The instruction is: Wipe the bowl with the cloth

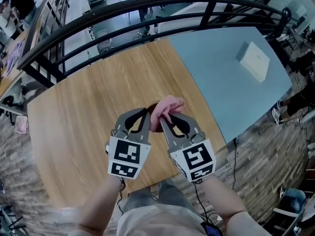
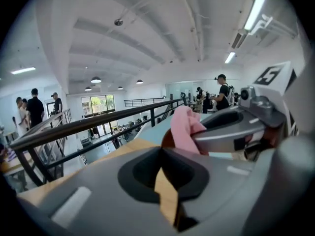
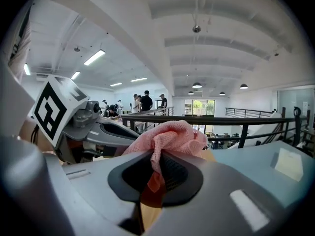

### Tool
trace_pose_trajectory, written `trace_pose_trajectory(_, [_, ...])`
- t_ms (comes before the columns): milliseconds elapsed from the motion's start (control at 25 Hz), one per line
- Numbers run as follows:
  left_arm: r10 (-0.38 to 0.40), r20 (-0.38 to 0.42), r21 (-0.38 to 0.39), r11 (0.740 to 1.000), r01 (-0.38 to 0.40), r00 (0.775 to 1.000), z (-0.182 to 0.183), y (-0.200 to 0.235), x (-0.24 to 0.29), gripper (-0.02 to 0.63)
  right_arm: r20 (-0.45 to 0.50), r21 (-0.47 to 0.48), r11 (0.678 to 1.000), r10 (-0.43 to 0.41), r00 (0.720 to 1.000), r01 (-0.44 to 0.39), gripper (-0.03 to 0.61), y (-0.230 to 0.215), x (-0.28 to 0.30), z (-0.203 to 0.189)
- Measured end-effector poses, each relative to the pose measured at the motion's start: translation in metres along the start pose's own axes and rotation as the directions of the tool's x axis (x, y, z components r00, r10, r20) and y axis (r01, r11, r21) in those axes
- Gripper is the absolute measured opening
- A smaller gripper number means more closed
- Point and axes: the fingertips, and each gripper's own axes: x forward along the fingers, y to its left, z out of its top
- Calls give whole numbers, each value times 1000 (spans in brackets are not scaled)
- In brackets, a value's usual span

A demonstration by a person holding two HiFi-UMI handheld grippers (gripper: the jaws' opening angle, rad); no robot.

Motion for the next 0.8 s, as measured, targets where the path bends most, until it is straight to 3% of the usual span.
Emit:
trace_pose_trajectory(280, [-5,14,78,997,3,1000,21,-25,-38,6,-9,-19,1000,7,1000,-7,35,16,-20,16])
trace_pose_trajectory(520, [22,28,133,991,-25,999,30,-33,-63,6,-16,-94,996,-2,1000,1,35,32,-29,29])
trace_pose_trajectory(800, [21,67,113,993,-28,998,44,-29,-82,6,-29,-53,998,-37,999,36,34,30,-35,41])
